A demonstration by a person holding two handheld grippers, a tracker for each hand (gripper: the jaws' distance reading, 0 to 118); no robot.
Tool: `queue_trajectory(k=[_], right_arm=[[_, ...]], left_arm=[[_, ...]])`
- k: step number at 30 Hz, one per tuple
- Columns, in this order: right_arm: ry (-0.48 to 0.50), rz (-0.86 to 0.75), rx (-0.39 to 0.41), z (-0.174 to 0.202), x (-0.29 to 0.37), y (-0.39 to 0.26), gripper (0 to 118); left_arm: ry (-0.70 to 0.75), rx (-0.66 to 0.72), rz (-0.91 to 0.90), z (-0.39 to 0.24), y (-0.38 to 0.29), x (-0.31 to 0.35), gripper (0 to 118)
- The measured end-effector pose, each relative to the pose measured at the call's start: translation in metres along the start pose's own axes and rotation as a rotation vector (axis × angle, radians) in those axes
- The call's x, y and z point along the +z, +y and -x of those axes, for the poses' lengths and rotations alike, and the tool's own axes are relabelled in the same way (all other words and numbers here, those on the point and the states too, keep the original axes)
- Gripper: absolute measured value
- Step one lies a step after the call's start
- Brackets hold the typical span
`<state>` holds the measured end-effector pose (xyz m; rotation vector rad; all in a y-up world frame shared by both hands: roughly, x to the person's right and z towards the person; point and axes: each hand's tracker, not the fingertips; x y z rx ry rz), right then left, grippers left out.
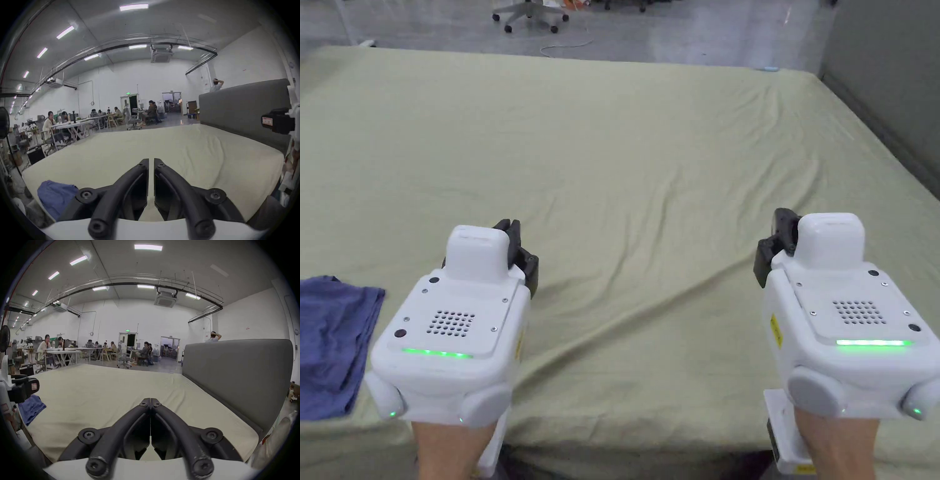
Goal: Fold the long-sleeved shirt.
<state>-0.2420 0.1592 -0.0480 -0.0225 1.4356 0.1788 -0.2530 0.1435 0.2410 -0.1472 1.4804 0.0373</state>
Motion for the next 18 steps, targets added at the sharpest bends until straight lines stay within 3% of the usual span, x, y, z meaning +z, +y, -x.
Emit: queue_trajectory(k=[12,13,14,15,16,17,18], right_arm=[[0.031,0.008,0.009,0.012,-0.002,0.004,0],[0.028,0.006,0.008,0.012,-0.002,0.005,1],[0.020,-0.001,-0.001,0.010,-0.003,0.005,14],[0.022,-0.014,-0.011,0.008,-0.002,0.006,35],[0.021,-0.006,-0.016,0.006,-0.003,0.008,67],[0.030,0.003,-0.020,0.005,-0.004,0.009,88],[0.030,0.008,-0.018,0.004,-0.006,0.009,101]], left_arm=[[-0.026,0.017,-0.006,0.001,0.001,-0.004,4],[-0.028,0.024,-0.013,0.001,0.001,-0.004,8],[-0.023,0.028,-0.017,0.000,0.002,-0.004,21],[-0.020,0.030,-0.023,0.000,0.002,-0.003,42],[-0.021,0.030,-0.025,-0.001,0.003,-0.003,84],[-0.021,0.026,-0.022,-0.001,0.005,-0.005,114],[-0.021,0.024,-0.010,-0.001,0.006,-0.008,118]])
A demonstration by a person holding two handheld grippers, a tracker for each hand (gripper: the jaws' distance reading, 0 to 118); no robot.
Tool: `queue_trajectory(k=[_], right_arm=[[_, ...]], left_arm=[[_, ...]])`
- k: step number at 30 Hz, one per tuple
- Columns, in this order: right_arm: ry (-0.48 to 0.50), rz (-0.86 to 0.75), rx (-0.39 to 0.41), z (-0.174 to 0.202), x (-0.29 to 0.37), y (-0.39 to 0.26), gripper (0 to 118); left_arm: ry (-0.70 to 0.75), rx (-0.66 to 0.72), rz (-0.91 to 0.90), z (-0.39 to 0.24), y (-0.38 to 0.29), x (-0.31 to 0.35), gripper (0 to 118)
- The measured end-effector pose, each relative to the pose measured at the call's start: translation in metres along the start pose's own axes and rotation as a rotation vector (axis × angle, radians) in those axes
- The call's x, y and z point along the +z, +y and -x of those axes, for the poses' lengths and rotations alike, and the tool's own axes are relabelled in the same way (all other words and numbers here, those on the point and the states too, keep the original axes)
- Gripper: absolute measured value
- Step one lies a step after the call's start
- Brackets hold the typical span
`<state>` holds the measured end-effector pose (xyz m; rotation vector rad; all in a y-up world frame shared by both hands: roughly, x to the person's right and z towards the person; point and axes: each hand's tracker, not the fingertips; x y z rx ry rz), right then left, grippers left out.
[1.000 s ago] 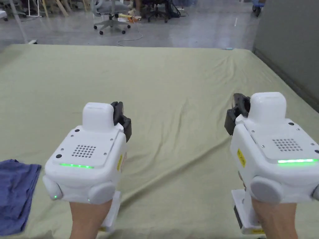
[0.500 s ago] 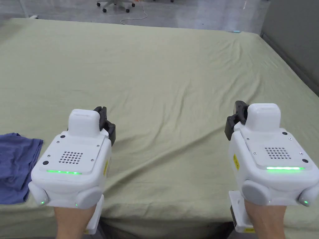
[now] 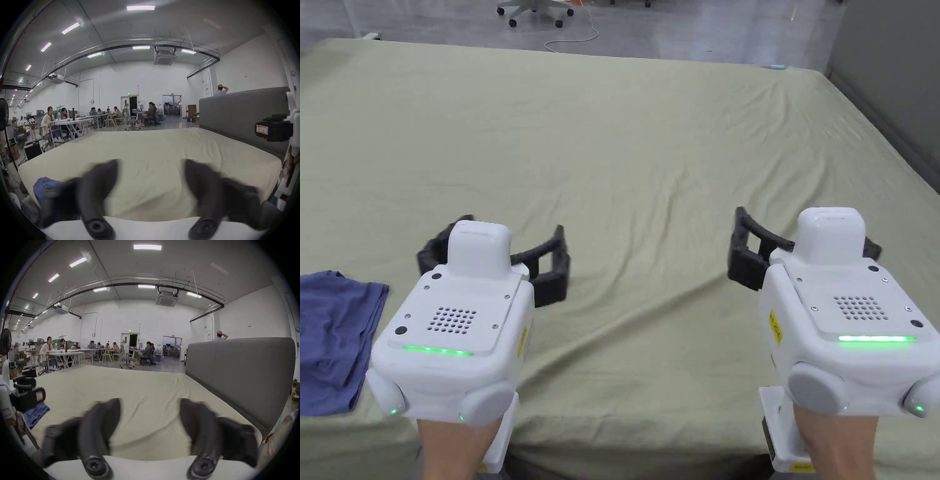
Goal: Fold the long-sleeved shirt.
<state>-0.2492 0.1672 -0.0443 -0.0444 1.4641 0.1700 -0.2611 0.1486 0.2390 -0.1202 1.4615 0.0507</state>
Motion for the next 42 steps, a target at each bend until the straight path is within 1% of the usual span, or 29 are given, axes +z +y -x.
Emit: queue_trajectory(k=[1,2,3,4,7,9,11,12,14,15,16,18,22,28,38,42], right_arm=[[-0.009,-0.003,0.003,0.000,0.000,-0.001,108],[-0.021,-0.016,0.007,0.001,0.001,-0.002,108],[-0.045,-0.031,0.013,0.001,0.001,-0.003,108],[-0.065,-0.044,0.020,0.002,0.000,-0.004,108],[-0.061,-0.042,0.019,0.000,-0.005,-0.006,108],[-0.041,-0.045,0.013,-0.001,-0.008,-0.008,108],[-0.059,-0.088,-0.020,0.001,-0.010,-0.011,108],[-0.059,-0.111,-0.022,0.002,-0.008,-0.011,108],[-0.053,-0.107,0.009,0.003,-0.008,-0.010,108],[-0.059,-0.094,0.042,0.004,-0.009,-0.009,108],[-0.059,-0.091,0.052,0.006,-0.008,-0.008,108],[-0.040,-0.092,0.043,0.006,-0.008,-0.008,108],[-0.033,-0.079,0.016,0.006,-0.007,-0.007,108],[-0.037,-0.087,0.037,0.006,-0.005,-0.005,108],[-0.037,-0.085,0.029,0.006,-0.003,0.001,108],[-0.042,-0.079,0.011,0.007,-0.004,0.001,108]], left_arm=[[0.000,0.002,0.006,0.001,0.000,0.000,118],[-0.032,0.009,-0.083,0.002,0.003,0.004,118],[-0.004,0.015,-0.072,0.002,0.003,0.004,118],[-0.016,0.016,-0.050,0.003,0.005,0.002,118],[-0.030,0.004,-0.052,0.005,0.003,0.001,118],[-0.006,-0.035,-0.086,0.005,0.000,0.001,118],[0.035,-0.100,-0.110,0.002,-0.004,0.000,118],[0.030,-0.115,-0.112,0.002,-0.005,-0.001,118],[0.030,-0.109,-0.101,0.003,-0.008,-0.001,118],[0.028,-0.089,-0.100,0.003,-0.008,0.000,118],[0.019,-0.066,-0.110,0.004,-0.007,0.001,118],[0.021,-0.051,-0.111,0.006,-0.007,0.003,118],[0.030,-0.039,-0.098,0.008,-0.001,0.001,118],[0.032,-0.027,-0.090,0.011,-0.001,0.001,118],[0.017,-0.010,-0.063,0.010,0.001,0.000,118],[0.007,-0.009,-0.068,0.008,0.004,0.003,118]])
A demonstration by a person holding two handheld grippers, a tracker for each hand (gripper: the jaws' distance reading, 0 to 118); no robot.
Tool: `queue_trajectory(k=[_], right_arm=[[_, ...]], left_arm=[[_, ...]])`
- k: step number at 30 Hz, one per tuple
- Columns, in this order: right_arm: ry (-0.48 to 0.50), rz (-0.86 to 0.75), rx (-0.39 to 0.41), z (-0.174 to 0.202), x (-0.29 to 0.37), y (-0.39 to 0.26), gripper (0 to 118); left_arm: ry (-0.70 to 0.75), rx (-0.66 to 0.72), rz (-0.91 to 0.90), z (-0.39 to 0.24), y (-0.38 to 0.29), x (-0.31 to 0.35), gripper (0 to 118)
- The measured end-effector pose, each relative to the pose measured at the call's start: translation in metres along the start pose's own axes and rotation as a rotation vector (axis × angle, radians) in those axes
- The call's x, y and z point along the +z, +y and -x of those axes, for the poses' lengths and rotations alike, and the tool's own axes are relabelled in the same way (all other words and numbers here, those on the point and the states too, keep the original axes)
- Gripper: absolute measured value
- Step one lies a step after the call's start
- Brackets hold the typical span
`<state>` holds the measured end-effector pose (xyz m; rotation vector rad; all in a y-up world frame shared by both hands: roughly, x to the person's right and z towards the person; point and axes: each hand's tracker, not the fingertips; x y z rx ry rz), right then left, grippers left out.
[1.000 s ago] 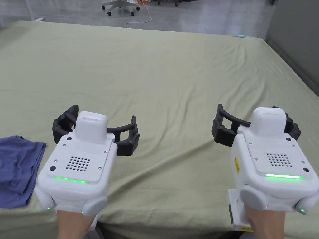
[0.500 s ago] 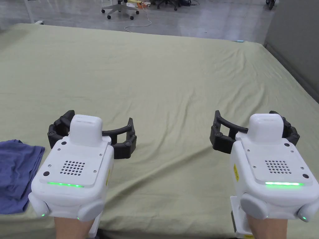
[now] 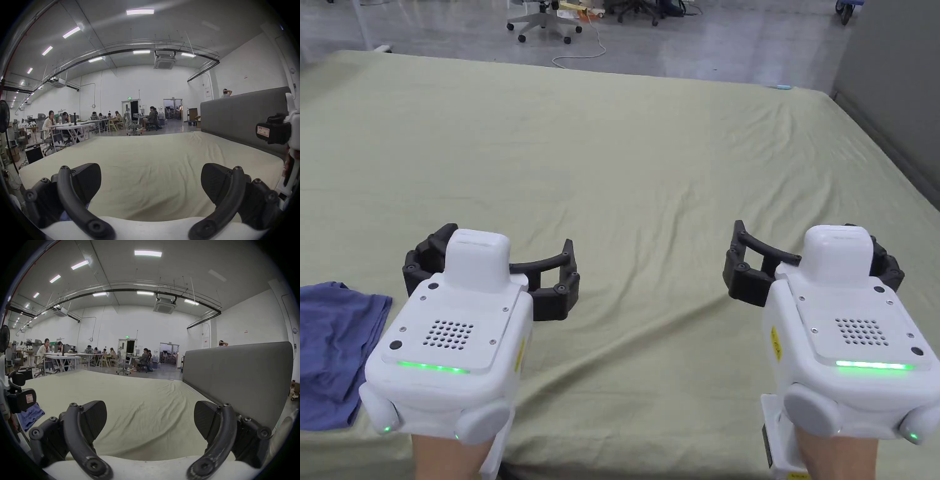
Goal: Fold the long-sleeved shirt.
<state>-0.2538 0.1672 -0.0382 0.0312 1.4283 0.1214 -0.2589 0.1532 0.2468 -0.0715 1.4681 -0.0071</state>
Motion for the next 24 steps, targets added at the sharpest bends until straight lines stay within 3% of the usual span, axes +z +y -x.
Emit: queue_trajectory(k=[24], right_arm=[[0.001,0.001,0.008,-0.0016,0.0037,0.0003,108]], left_arm=[[-0.014,-0.007,0.003,-0.0074,0.0005,-0.0025,118]])
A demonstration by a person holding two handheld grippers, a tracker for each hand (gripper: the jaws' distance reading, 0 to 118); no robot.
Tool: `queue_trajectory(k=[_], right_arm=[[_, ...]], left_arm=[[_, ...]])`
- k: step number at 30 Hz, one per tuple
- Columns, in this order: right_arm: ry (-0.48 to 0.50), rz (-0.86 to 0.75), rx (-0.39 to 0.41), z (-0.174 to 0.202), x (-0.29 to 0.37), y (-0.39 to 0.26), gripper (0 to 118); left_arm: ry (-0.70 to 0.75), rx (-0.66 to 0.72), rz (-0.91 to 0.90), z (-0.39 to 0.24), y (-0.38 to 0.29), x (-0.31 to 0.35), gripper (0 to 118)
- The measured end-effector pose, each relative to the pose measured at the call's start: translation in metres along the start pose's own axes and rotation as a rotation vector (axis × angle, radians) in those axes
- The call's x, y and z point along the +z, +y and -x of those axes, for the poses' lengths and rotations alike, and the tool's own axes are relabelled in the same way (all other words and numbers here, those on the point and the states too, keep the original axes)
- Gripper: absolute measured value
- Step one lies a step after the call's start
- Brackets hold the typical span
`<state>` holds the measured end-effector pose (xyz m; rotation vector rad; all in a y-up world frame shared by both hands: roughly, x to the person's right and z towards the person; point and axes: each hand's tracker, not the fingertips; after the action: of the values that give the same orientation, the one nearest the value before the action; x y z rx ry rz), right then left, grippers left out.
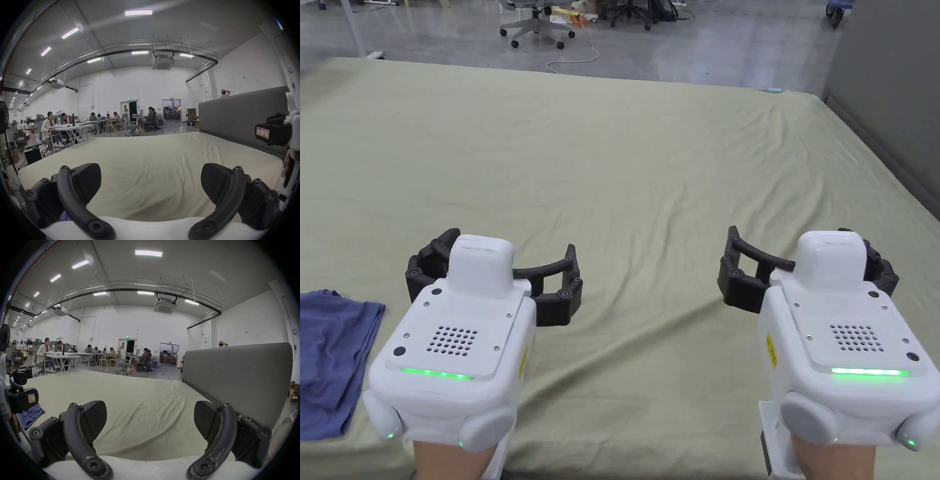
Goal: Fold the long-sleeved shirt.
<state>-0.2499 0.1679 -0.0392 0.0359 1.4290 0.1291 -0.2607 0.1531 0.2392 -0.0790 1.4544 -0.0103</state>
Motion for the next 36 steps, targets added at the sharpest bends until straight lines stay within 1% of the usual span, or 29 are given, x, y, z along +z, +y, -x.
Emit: queue_trajectory(k=[5,36], right_arm=[[-0.007,0.022,0.000,-0.0024,-0.0035,-0.0020,108],[0.006,0.026,0.001,0.0005,-0.0061,-0.0008,108]], left_arm=[[-0.024,0.006,0.006,0.0006,0.0027,-0.0004,118],[-0.015,-0.005,0.003,0.0024,0.0075,-0.0033,118]])
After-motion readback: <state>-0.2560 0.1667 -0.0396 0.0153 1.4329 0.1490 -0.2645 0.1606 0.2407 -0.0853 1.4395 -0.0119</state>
